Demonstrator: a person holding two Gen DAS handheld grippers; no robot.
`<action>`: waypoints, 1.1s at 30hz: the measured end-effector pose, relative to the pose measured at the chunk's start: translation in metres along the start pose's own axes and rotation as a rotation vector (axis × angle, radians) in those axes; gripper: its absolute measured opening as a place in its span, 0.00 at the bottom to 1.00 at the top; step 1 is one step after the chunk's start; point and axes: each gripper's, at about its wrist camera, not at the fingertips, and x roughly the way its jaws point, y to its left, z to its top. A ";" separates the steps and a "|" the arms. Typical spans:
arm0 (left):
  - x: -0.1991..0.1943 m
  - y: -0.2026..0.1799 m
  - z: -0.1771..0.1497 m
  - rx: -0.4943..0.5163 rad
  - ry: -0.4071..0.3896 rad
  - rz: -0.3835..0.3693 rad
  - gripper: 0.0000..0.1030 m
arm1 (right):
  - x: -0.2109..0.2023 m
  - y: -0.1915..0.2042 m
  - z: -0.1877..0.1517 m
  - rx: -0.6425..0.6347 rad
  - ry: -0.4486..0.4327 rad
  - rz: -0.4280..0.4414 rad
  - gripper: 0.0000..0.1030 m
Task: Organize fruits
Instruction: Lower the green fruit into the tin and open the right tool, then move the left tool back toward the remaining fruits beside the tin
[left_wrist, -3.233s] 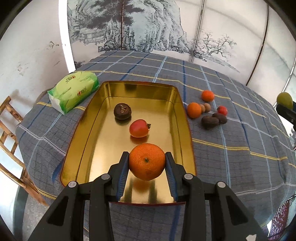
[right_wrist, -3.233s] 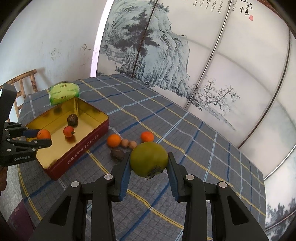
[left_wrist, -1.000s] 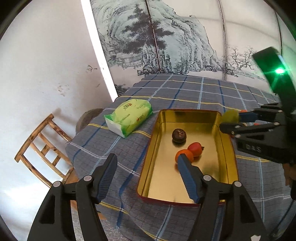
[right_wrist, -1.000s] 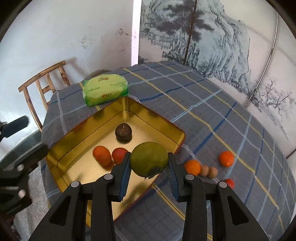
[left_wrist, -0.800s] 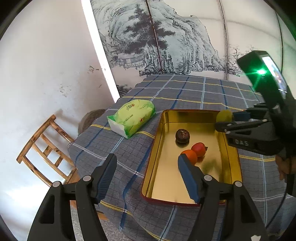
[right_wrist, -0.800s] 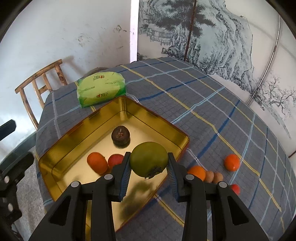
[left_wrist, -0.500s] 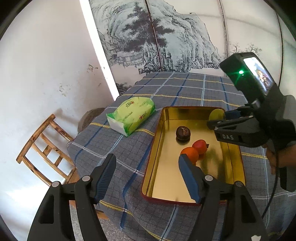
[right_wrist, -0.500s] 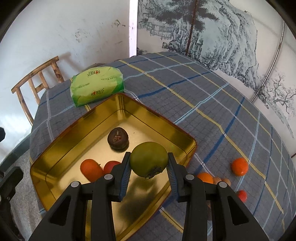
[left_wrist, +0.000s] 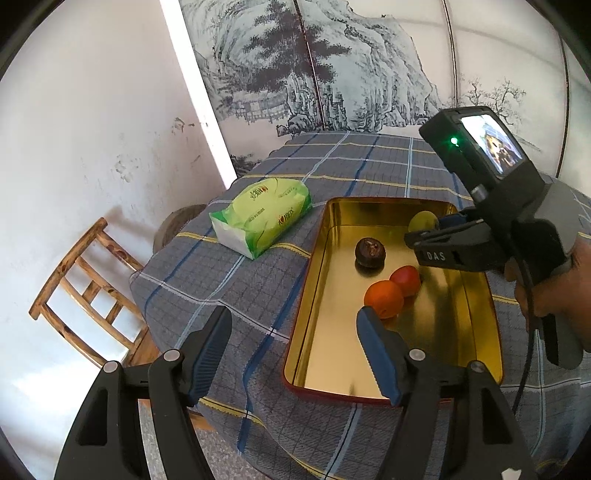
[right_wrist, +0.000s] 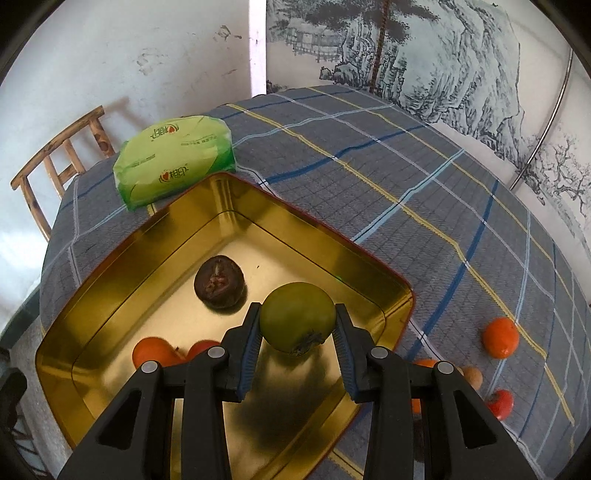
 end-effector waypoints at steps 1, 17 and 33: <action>0.001 0.000 -0.001 -0.001 0.002 -0.001 0.65 | 0.002 0.000 0.001 0.003 0.001 0.004 0.38; 0.000 -0.003 -0.007 0.003 0.027 -0.010 0.65 | -0.068 -0.045 -0.016 0.110 -0.274 0.015 0.43; -0.043 -0.118 0.025 0.333 -0.058 -0.345 0.66 | -0.134 -0.219 -0.259 0.342 -0.113 -0.371 0.59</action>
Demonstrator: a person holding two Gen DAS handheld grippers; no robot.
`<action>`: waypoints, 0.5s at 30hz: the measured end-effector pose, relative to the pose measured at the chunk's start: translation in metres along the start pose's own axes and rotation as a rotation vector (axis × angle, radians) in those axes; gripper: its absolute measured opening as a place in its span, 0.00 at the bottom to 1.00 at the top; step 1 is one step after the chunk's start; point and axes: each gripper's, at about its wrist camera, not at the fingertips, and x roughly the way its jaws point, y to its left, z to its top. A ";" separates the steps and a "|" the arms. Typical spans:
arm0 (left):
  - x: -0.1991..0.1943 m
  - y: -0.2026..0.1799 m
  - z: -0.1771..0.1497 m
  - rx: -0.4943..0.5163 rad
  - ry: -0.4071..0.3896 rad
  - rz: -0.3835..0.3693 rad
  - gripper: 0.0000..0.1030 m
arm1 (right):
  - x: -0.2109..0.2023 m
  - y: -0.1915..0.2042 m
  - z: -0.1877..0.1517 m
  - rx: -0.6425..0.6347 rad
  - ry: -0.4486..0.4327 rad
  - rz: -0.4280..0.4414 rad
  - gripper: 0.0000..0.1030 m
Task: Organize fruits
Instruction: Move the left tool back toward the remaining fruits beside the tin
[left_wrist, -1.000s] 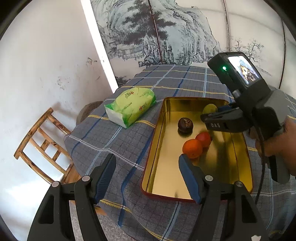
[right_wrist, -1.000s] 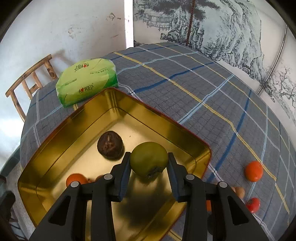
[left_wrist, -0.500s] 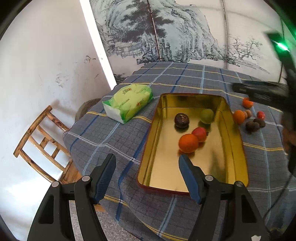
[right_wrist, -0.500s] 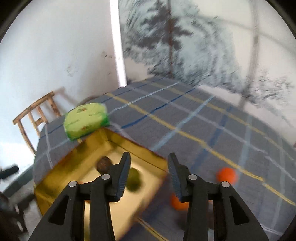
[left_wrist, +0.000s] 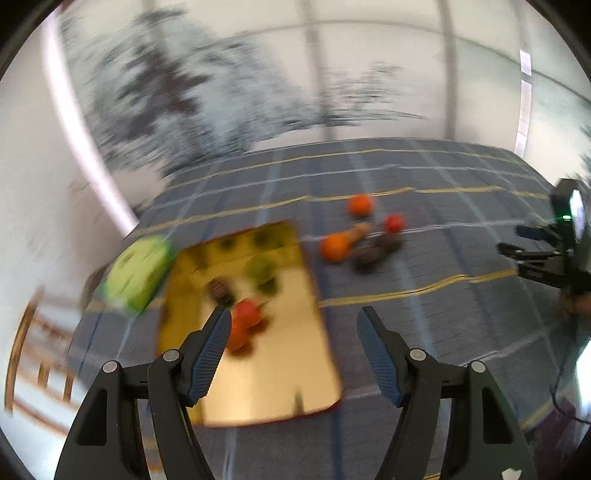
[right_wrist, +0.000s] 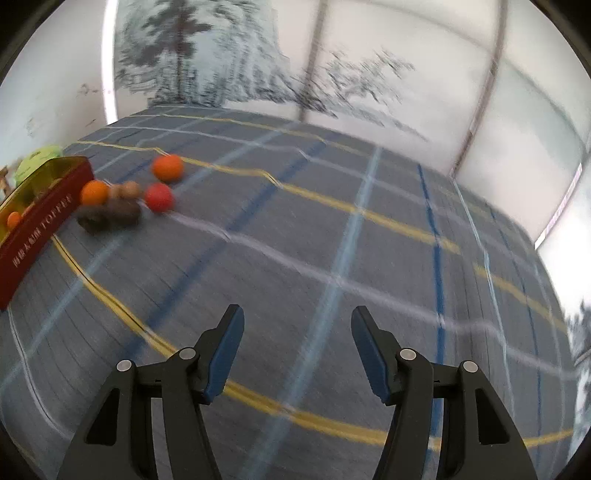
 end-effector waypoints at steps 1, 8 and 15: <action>0.005 -0.007 0.010 0.041 -0.001 -0.034 0.65 | 0.000 -0.006 -0.006 0.008 0.001 -0.002 0.59; 0.056 -0.035 0.065 0.300 0.049 -0.177 0.56 | -0.002 -0.022 -0.010 0.052 -0.026 0.046 0.60; 0.134 -0.038 0.098 0.451 0.223 -0.310 0.46 | -0.002 -0.016 -0.011 0.033 -0.029 0.064 0.59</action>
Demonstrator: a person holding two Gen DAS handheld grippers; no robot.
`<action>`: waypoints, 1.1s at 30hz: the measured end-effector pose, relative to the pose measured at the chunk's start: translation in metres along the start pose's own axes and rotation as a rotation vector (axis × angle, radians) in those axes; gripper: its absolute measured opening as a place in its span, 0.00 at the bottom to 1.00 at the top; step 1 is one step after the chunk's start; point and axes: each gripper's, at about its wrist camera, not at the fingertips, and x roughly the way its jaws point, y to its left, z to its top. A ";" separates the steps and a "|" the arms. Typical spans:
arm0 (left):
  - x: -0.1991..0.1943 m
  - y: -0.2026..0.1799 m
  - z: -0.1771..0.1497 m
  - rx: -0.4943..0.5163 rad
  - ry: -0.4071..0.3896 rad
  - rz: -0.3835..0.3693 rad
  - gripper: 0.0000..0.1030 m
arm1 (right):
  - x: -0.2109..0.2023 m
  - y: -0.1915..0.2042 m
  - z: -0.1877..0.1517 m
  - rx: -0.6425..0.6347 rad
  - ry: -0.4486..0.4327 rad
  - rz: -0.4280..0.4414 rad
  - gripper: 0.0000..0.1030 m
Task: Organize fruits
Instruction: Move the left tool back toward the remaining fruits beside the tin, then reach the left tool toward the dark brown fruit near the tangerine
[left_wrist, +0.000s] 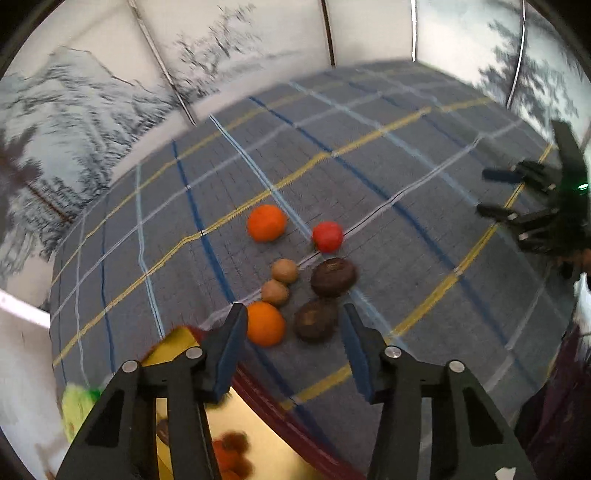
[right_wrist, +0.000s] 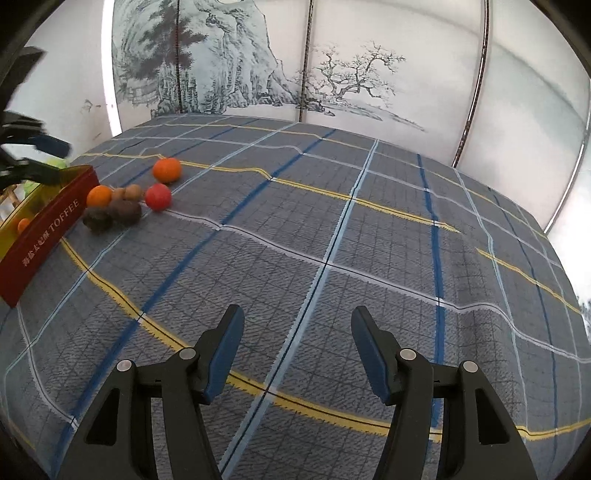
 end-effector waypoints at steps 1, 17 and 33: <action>0.006 0.004 0.002 0.008 0.017 -0.015 0.46 | 0.000 0.000 0.000 0.000 0.000 0.002 0.59; 0.059 0.028 -0.006 0.004 0.154 -0.050 0.45 | 0.005 0.001 -0.001 0.009 0.025 0.007 0.60; 0.054 0.026 -0.015 -0.020 0.159 -0.030 0.45 | 0.006 0.004 -0.001 0.002 0.036 0.006 0.60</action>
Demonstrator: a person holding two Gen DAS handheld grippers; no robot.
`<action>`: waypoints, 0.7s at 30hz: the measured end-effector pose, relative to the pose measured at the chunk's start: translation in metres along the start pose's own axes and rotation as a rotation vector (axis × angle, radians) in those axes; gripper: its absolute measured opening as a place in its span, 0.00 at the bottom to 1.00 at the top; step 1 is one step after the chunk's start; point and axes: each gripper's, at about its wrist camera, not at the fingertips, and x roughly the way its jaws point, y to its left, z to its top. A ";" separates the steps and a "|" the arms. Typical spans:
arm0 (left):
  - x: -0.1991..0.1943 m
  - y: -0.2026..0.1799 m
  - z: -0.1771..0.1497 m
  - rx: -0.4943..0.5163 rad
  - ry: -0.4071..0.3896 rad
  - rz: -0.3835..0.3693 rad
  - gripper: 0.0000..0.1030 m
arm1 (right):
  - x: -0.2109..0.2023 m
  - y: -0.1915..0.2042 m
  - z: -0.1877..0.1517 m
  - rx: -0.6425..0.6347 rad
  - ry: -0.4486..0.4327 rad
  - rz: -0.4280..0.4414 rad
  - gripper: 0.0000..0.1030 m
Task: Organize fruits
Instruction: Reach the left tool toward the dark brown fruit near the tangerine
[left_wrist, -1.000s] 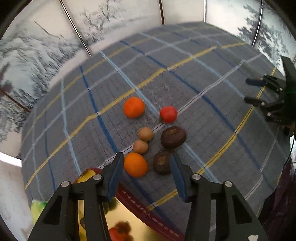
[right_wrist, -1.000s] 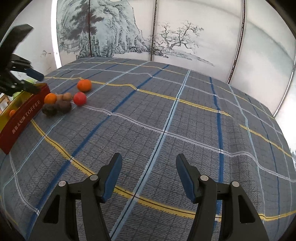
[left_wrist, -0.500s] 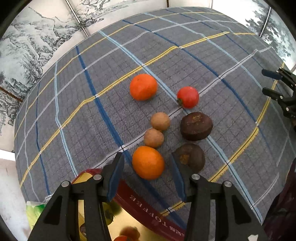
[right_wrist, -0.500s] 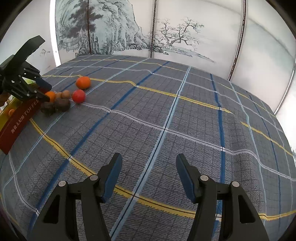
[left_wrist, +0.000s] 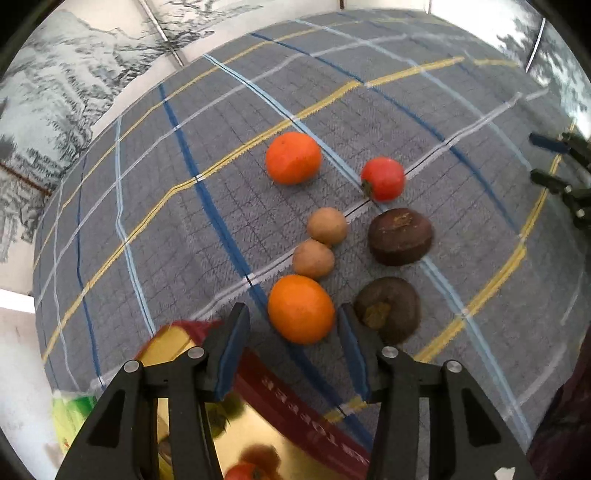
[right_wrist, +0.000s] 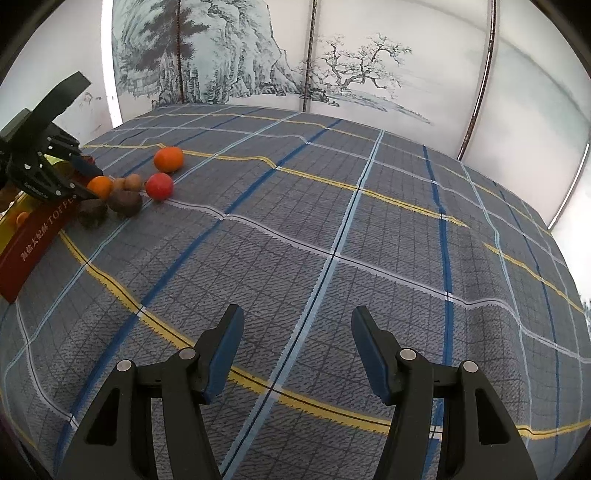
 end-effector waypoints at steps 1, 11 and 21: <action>-0.008 -0.002 -0.003 -0.006 -0.018 -0.013 0.45 | 0.000 -0.001 0.000 0.004 0.000 0.002 0.60; -0.030 -0.043 -0.004 0.028 -0.060 -0.086 0.45 | 0.002 -0.003 -0.001 0.014 -0.003 0.003 0.61; 0.005 -0.052 0.006 0.038 -0.039 -0.045 0.33 | 0.001 -0.003 0.000 0.012 0.003 0.007 0.64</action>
